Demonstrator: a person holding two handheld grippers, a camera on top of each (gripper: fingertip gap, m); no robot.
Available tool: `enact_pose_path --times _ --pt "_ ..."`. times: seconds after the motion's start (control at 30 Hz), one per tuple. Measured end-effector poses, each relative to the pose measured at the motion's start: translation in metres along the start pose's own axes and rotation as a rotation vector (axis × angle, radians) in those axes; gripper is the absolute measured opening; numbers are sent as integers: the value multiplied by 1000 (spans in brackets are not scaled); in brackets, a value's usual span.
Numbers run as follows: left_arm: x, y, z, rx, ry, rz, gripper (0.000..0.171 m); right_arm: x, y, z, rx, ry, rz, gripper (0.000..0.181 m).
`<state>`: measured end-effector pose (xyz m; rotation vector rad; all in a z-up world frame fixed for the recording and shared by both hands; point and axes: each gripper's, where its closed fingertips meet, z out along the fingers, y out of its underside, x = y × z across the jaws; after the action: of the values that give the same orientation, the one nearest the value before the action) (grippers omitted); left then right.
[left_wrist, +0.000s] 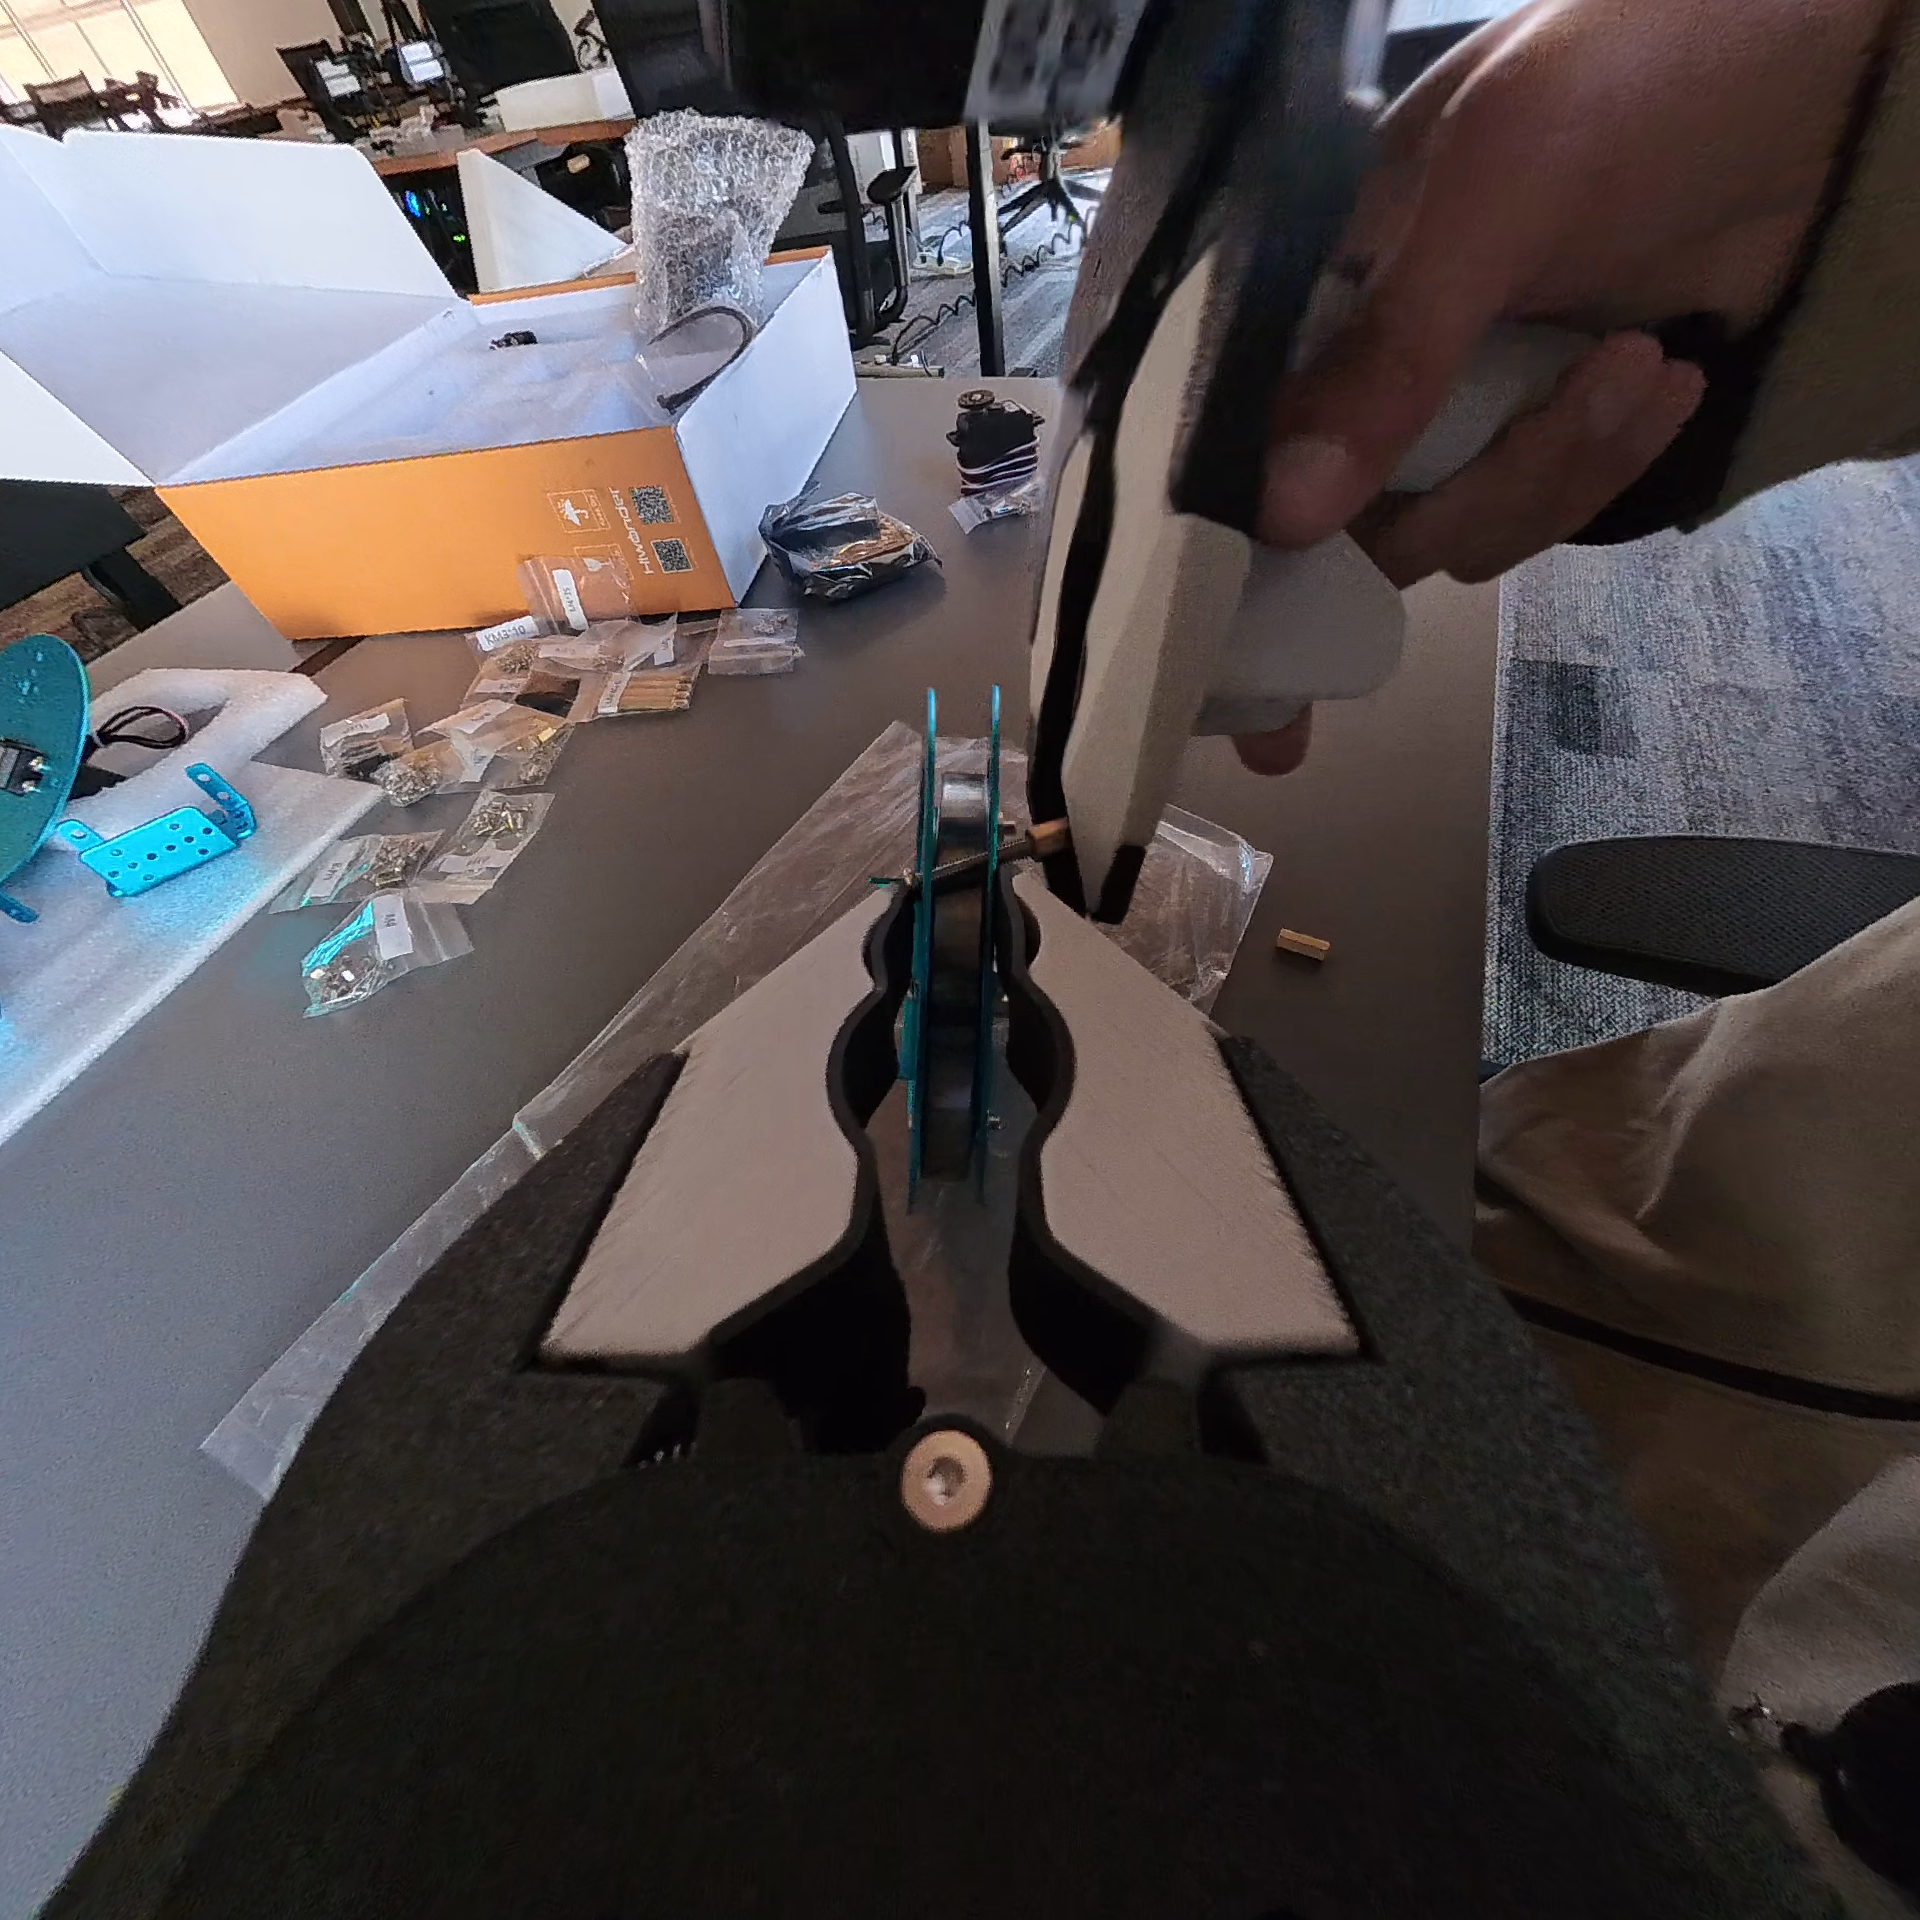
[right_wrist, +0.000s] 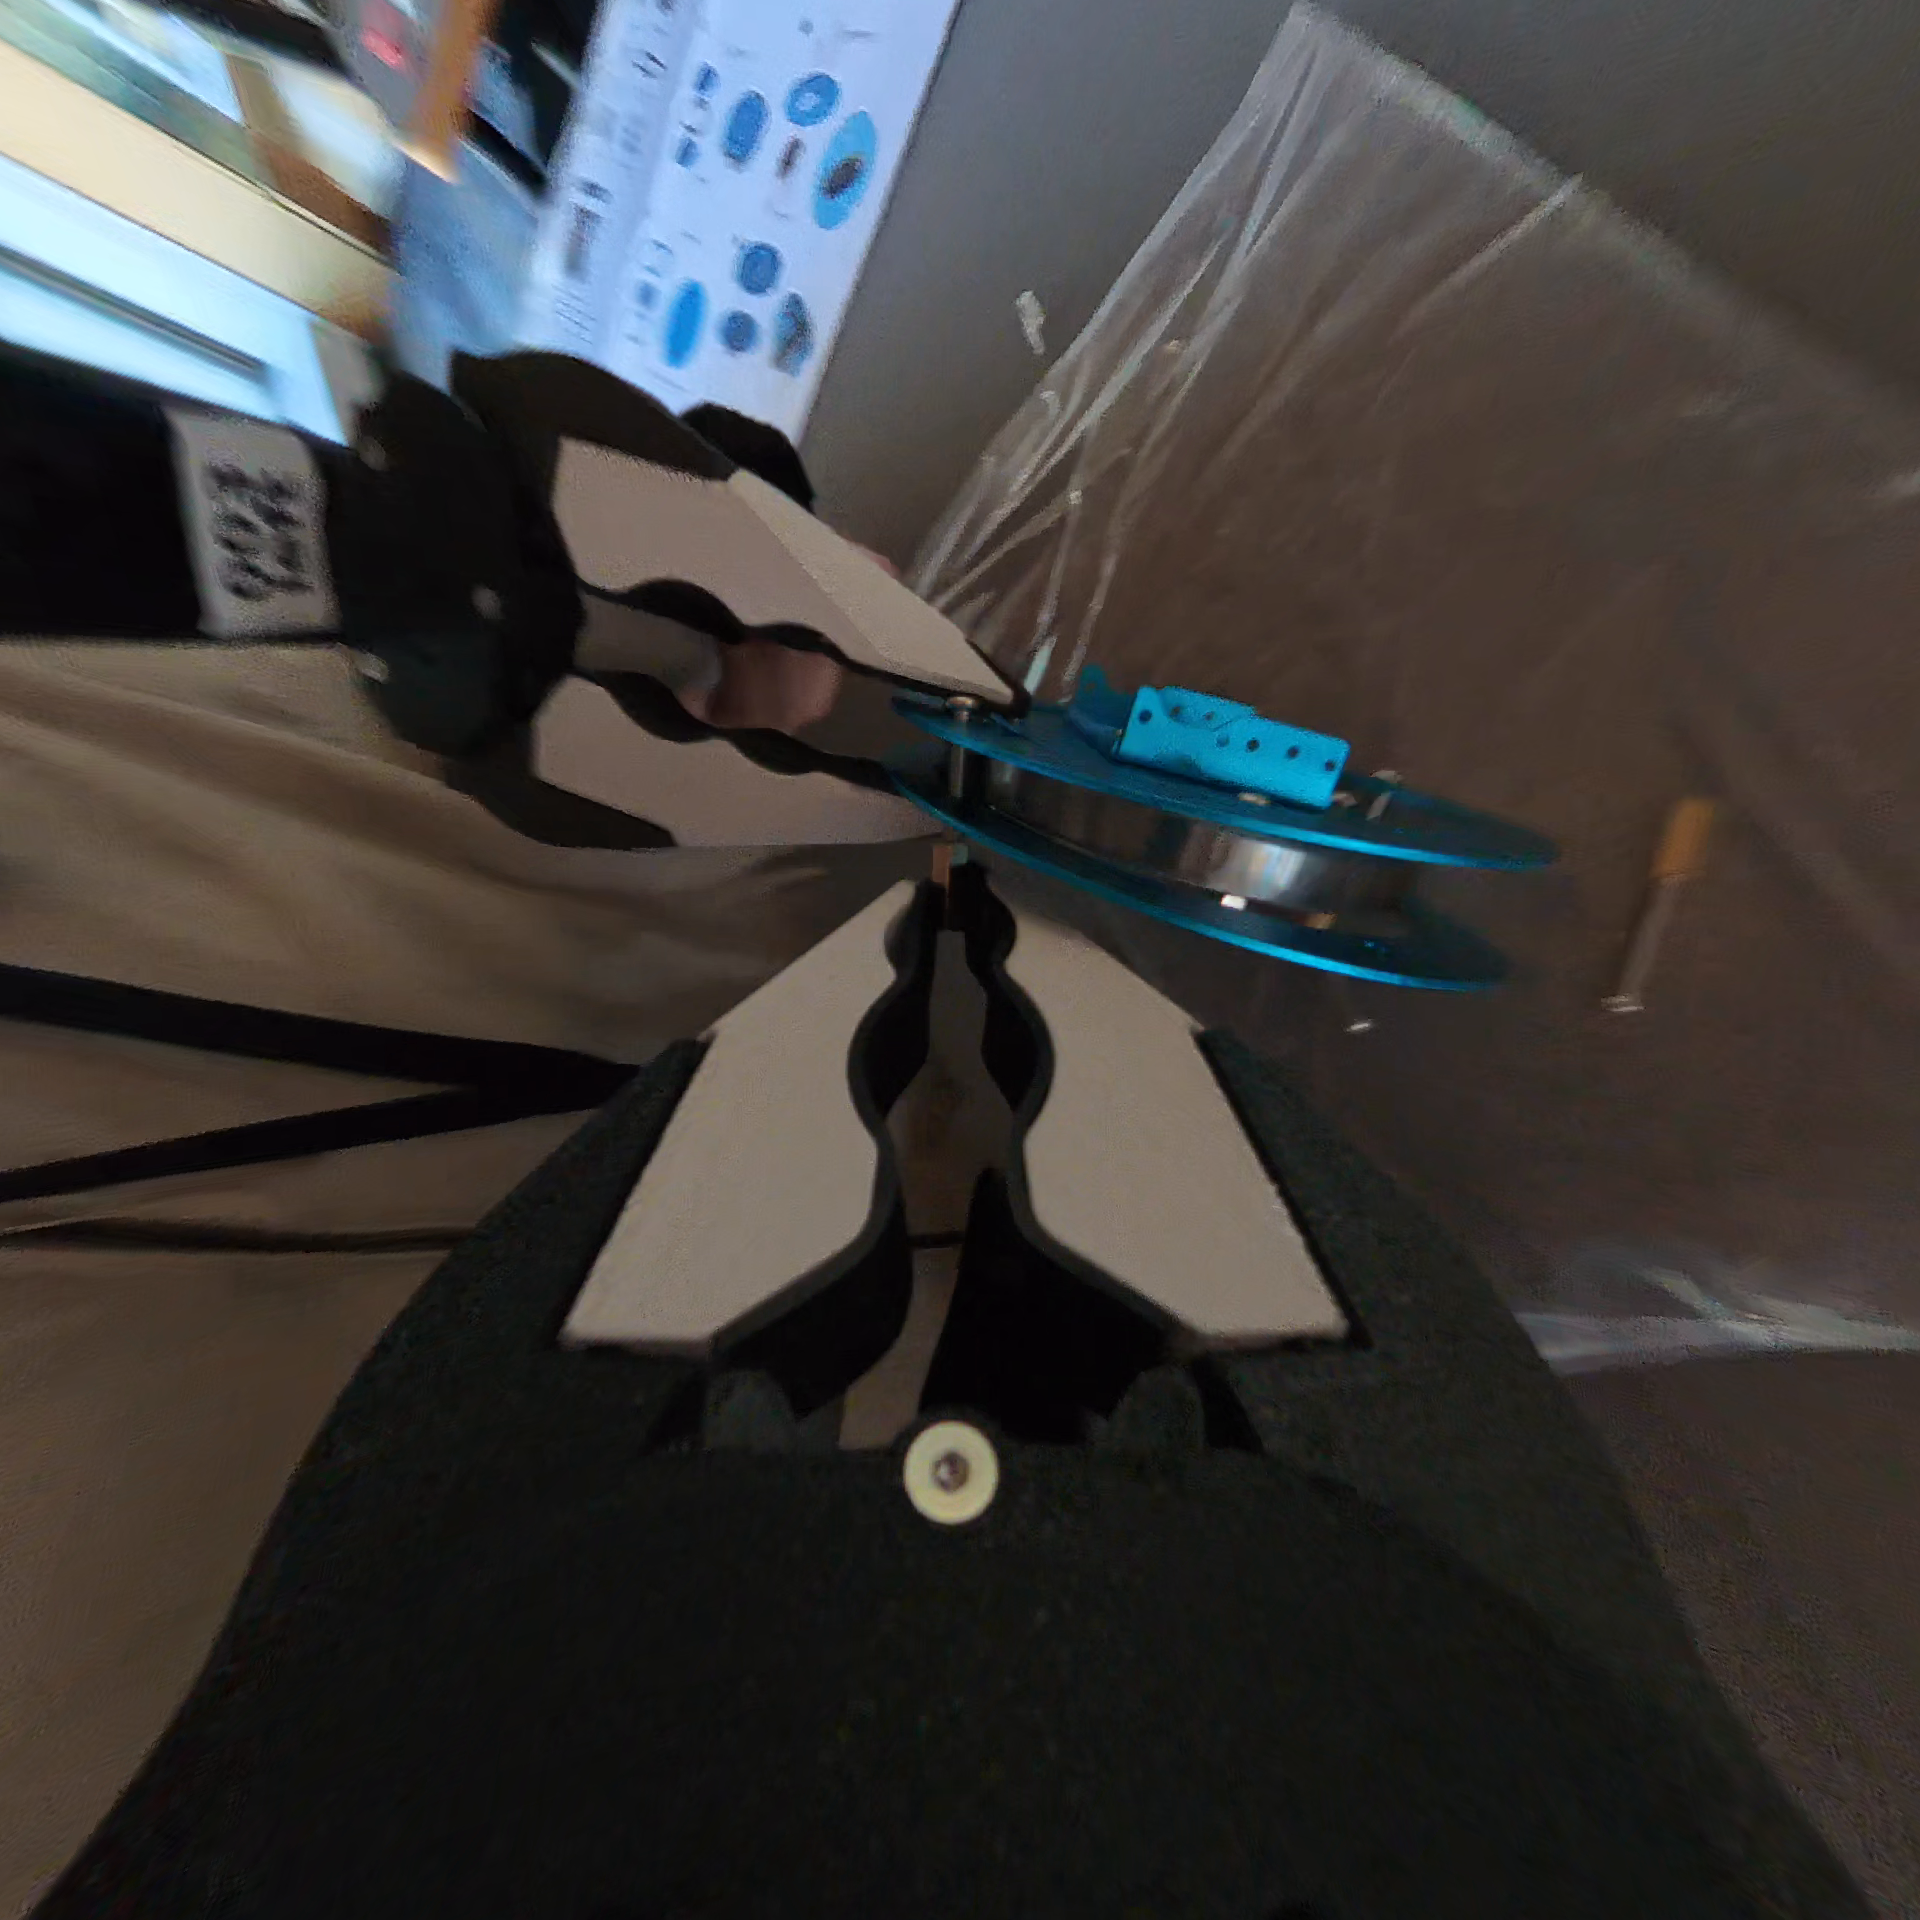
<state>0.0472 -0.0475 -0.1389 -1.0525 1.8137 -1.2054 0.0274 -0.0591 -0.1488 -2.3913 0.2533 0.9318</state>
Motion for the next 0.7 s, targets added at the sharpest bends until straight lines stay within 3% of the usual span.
enact_pose_path --times 0.13,0.2,0.33,0.43,0.53,0.7 --pt "1 0 1 1 8 5 12 -10 0 -2 9 -352 351 3" --pt "1 0 1 -1 5 6 12 -10 -1 -2 17 -378 383 3" --pt "5 -1 2 -7 14 14 13 -3 4 -1 -3 -115 95 5" --pt "4 -1 3 -18 3 12 13 11 6 -8 -31 236 -200 30" --pt "1 -1 3 -20 3 -18 13 11 -3 -20 -4 539 -485 23" --pt "-3 -1 3 -25 -2 -77 12 11 -8 -16 29 684 -624 17"
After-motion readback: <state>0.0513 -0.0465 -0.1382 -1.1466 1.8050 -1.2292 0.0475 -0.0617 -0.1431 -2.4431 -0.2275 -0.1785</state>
